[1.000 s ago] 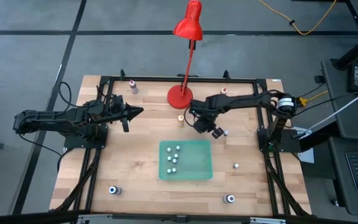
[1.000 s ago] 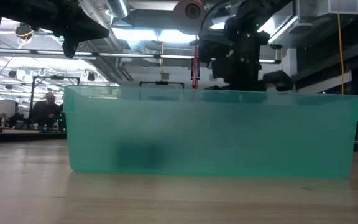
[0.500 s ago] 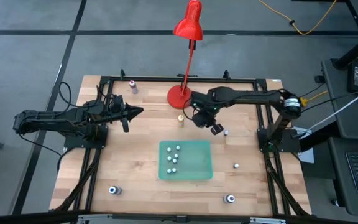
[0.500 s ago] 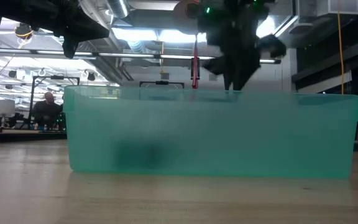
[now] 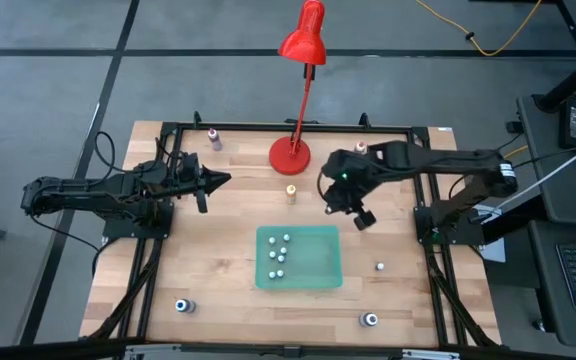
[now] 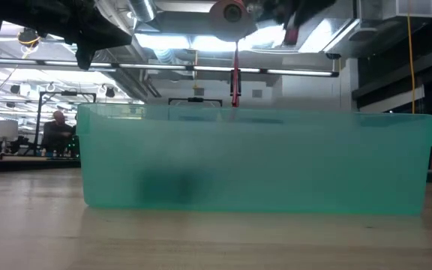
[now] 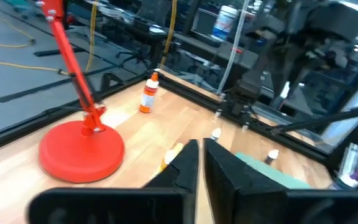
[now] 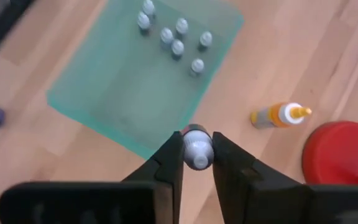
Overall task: Pick & Place food coloring
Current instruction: Put the small red food coloring bottle into the blue bin, then put the small green food coloring bottle into the blue bin
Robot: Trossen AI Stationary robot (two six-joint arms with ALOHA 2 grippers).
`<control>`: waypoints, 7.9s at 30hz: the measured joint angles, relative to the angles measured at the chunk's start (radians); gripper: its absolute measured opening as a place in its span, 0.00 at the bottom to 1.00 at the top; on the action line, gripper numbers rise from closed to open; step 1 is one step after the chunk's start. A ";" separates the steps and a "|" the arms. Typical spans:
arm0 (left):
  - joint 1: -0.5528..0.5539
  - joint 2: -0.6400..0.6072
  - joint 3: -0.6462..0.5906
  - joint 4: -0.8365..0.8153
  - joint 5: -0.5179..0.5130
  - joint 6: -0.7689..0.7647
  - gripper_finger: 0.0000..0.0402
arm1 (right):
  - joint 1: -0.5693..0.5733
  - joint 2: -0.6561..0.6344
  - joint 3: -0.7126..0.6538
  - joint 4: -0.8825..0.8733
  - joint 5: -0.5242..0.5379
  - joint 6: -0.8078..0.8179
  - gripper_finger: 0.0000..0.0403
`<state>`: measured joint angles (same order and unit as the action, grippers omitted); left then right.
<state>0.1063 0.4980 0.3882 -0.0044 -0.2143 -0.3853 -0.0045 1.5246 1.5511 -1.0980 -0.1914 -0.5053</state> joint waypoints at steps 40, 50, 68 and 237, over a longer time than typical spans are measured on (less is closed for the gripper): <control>0.000 0.000 0.000 0.000 -0.021 0.084 0.04 | 0.281 0.447 0.212 0.143 0.121 0.133 0.18; 0.000 0.000 0.000 -0.014 0.059 0.085 0.04 | 0.282 0.533 0.212 0.202 0.121 0.249 0.18; 0.000 -0.002 0.000 -0.075 0.058 0.085 0.04 | 0.282 0.640 0.210 0.284 0.121 0.323 0.19; 0.000 -0.001 0.000 -0.105 -0.001 0.041 0.04 | -0.156 -0.126 -0.839 0.371 0.188 1.155 0.60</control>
<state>0.1064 0.4973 0.3885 -0.1096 -0.2153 -0.3443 -0.1608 1.3991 0.7120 -0.7271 -0.0037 0.6494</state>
